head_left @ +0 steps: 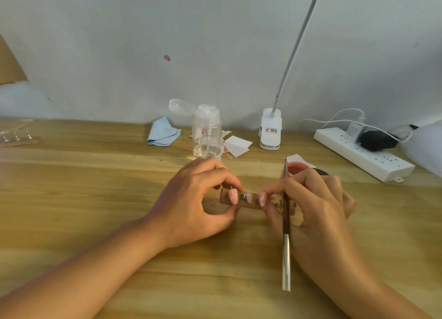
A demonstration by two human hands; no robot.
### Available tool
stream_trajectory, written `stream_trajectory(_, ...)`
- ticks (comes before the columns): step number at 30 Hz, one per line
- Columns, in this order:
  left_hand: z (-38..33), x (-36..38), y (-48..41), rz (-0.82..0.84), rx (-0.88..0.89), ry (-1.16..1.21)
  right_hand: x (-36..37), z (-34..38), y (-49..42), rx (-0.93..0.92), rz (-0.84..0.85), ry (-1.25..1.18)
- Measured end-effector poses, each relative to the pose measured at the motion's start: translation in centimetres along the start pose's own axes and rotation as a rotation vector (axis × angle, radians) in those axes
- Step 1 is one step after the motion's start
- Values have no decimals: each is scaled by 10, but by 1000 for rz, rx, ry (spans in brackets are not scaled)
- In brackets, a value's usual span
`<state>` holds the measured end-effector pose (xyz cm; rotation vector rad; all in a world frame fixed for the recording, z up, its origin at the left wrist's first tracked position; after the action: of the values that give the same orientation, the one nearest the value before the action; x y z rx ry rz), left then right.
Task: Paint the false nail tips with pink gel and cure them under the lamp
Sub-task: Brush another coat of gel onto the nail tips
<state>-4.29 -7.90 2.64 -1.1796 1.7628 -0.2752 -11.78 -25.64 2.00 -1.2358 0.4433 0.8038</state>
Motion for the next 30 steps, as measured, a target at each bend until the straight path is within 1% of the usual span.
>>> stream_trajectory(7,-4,2,1,21,17,-10,3,-2,0,-10,16,31)
stream_trajectory(15,-3,3,0,45,-30,-5,4,-2,0,-18,32,71)
stream_trajectory(21,5,3,0,72,-69,-97,3,2,1,-29,44,59)
stream_trajectory(23,9,2,-1,73,-106,-107,-4,4,2,-28,29,-46)
stream_trajectory(27,17,2,-2,36,-184,-104,-16,8,-1,-3,-111,-417)
stream_trajectory(28,19,3,-2,30,-198,-103,-17,7,-4,36,-138,-510)
stream_trajectory(30,22,3,-2,33,-220,-90,-18,0,-10,174,-207,-666)
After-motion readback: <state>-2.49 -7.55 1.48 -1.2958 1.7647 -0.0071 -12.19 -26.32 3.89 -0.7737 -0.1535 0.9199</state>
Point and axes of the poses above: each hand's wrist, its own y-axis away from the middle knuckle, its own x-axis out of the palm, z = x × y, the point moved 2 cm from there along -y, towards the middle knuckle, and after that the axes turned 9 degrees about y, right-handed, at the moved point
